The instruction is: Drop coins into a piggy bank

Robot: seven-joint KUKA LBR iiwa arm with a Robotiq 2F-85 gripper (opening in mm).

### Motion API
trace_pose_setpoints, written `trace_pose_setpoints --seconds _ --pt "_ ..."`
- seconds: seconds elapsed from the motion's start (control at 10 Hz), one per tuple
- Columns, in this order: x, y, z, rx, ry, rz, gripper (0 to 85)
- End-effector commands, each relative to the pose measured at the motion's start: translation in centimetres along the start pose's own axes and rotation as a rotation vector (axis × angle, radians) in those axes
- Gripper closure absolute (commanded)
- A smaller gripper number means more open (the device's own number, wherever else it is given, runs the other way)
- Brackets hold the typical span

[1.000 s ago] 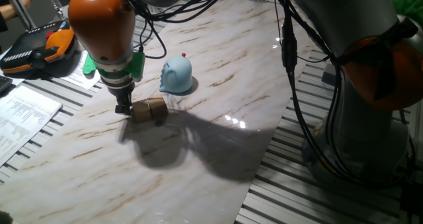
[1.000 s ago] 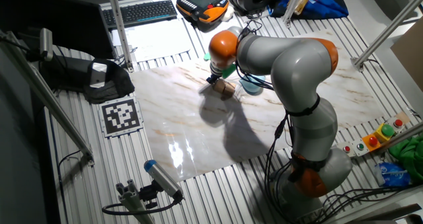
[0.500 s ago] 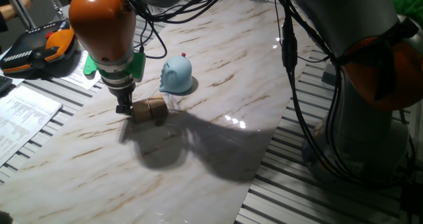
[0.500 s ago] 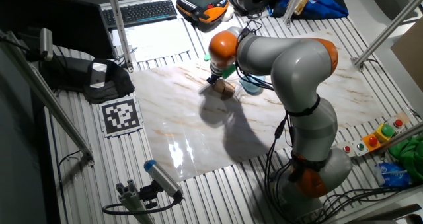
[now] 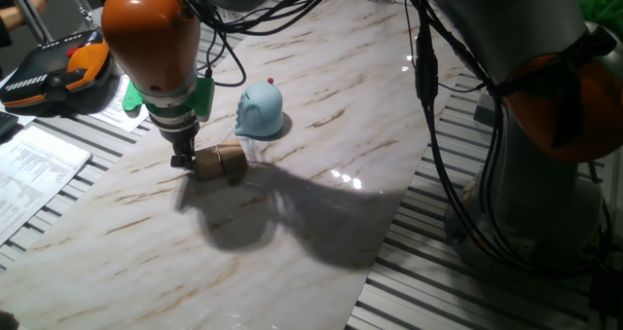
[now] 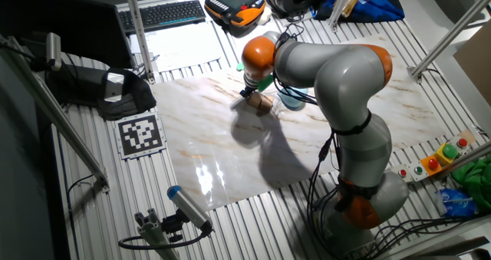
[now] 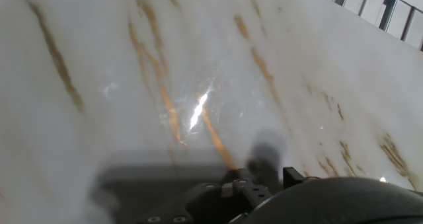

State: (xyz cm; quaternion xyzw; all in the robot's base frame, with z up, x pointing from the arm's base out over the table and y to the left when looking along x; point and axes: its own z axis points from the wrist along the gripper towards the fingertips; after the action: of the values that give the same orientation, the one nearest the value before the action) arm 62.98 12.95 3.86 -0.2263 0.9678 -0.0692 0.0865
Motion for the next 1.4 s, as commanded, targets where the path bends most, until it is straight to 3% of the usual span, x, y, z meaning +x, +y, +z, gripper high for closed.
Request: trace_pose_setpoints --seconds 0.0,0.1,0.2,0.5,0.9,1.1,1.3 --pt "0.0 0.0 0.0 0.001 0.0 0.0 68.0" --pt "0.0 0.0 0.0 0.0 -0.002 0.0 68.0" --pt "0.0 -0.1 0.1 -0.002 -0.001 0.0 85.0" --pt "0.0 -0.1 0.1 0.005 -0.008 0.0 85.0" --pt "-1.8 -0.8 -3.2 0.016 0.006 0.021 85.0" --pt "-2.8 -1.2 -5.8 0.058 0.031 0.034 85.0" --pt "-2.7 -1.6 -8.0 0.081 0.043 0.057 85.0"
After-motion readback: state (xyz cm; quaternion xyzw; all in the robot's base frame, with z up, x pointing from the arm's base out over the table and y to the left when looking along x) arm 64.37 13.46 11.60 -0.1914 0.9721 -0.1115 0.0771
